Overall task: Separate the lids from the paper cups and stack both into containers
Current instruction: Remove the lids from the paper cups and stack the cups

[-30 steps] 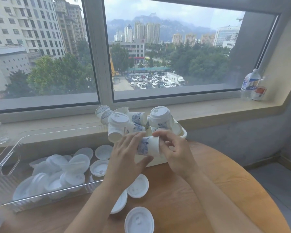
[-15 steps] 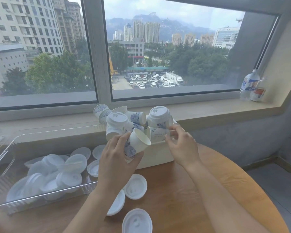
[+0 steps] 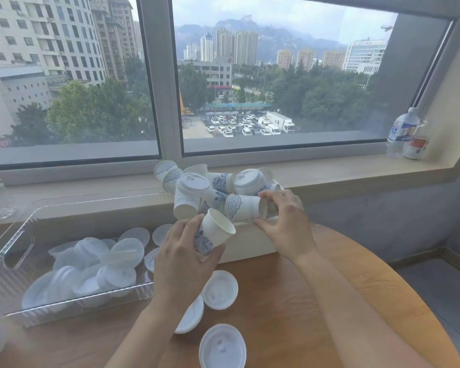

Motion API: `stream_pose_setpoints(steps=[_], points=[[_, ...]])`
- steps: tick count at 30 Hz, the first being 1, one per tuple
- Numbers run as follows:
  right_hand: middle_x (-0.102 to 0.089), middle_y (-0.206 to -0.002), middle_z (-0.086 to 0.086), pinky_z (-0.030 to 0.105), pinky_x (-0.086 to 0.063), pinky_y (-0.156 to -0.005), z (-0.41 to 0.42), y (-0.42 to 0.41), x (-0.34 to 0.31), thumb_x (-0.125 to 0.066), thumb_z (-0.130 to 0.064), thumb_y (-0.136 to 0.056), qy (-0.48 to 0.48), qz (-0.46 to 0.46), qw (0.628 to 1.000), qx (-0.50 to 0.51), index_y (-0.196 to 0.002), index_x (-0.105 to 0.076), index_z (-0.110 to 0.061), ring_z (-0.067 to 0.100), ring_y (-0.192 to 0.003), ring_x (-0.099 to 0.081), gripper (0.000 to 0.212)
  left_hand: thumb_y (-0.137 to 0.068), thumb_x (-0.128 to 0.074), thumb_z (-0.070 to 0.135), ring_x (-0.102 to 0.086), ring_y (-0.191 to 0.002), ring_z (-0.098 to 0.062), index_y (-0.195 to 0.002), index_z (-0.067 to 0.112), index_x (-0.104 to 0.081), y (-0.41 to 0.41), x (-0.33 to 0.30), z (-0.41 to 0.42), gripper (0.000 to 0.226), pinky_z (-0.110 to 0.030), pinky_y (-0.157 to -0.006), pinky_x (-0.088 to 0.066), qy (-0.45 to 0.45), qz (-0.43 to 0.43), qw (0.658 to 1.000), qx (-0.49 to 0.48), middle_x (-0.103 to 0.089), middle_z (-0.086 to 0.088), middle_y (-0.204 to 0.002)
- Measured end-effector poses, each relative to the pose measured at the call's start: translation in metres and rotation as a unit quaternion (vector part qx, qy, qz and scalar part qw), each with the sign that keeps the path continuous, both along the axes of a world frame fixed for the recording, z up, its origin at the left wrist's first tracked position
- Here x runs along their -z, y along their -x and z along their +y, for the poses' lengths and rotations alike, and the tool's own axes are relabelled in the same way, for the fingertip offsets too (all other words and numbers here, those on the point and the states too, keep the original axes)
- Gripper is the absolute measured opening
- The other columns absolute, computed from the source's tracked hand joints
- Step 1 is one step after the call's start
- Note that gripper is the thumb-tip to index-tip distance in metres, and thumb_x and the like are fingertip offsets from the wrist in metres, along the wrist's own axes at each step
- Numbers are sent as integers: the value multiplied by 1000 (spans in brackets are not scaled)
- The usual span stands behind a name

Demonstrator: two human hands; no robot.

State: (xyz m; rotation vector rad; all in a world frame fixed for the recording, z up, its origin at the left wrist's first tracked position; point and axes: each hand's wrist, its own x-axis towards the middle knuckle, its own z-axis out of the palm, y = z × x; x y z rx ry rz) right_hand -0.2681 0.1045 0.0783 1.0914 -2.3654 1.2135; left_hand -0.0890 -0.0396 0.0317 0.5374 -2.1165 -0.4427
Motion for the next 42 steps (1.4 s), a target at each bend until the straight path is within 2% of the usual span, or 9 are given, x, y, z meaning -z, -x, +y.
stream_pose_setpoints(steps=[2, 6, 9, 13, 18, 22, 29, 37, 42], points=[[-65, -122, -9, 40, -46, -105, 3, 0, -2, -90, -34, -78, -8, 5, 1000, -13, -125, -67, -26, 13, -114, -54, 52, -73, -94, 33, -62, -99, -22, -132, 19, -65, -2, 0, 1, 68, -32, -76, -49, -4, 0, 1000, -1, -65, 4, -111], [-69, -114, -13, 10, -46, -82, 13, -11, -19, -87, -38, -82, 65, -94, 992, -48, -120, -63, -29, 3, -104, -63, 46, -77, -91, 34, -60, -102, -21, -135, 22, -63, -6, -2, 6, 65, -34, -77, -49, -34, 2, 999, 10, -64, 6, -114], [-70, -116, -6, 16, -53, -81, 17, -28, -31, -86, -29, -85, 158, -225, 956, -102, -119, -61, -24, 3, -101, -69, 42, -81, -88, 35, -62, -107, -20, -141, 25, -58, -10, -3, 15, 68, -33, -81, -48, -69, 13, 997, 32, -64, 8, -120], [-69, -124, 1, 13, -54, -75, 16, -54, -31, -81, -25, -91, 164, -308, 921, -172, -127, -57, -26, 4, -103, -72, 44, -82, -85, 39, -61, -107, -12, -158, 45, -30, -15, -9, 29, 94, -33, -83, -50, -114, 14, 991, 71, -58, 17, -121], [-69, -118, -13, 17, -50, -90, 15, -72, -23, -74, -42, -95, 73, -238, 949, -193, -141, -49, -48, -3, -107, -65, 53, -85, -83, 40, -63, -114, -11, -158, 61, -11, -24, -12, 36, 105, -36, -88, -57, -112, 7, 988, 104, -56, 18, -130], [-69, -117, -24, 22, -49, -91, 14, -79, -27, -66, -57, -93, 109, -203, 958, -170, -126, -62, -43, -3, -112, -64, 37, -86, -83, 40, -58, -109, -2, -159, 58, -15, -30, -7, 36, 102, -17, -84, -47, -108, 6, 989, 102, -54, 21, -126], [-70, -123, -13, 30, -60, -83, 13, -80, -33, -80, -33, -92, 141, -166, 960, -179, -136, -62, -34, 9, -100, -73, 47, -88, -81, 39, -58, -100, 2, -159, 60, -15, -36, -3, 39, 98, -3, -80, -42, -105, 20, 989, 105, -55, 19, -119], [-68, -130, -24, 19, -49, -101, 11, -95, -12, -62, -31, -104, 91, -98, 975, -180, -132, -72, -30, -2, -125, -60, 30, -88, -71, 53, -68, -103, -18, -164, 43, -26, -41, -8, 35, 88, -45, -85, -60, -160, 77, 981, 78, -64, 10, -127], [-65, -134, -24, 13, -45, -103, 1, -104, -4, -61, -28, -105, 75, -120, 966, -214, -134, -71, -26, -3, -129, -56, 31, -84, -84, 46, -67, -96, -7, -159, 49, -31, -52, -12, 22, 92, -41, -83, -60, -159, 68, 984, 51, -62, 25, -112]])
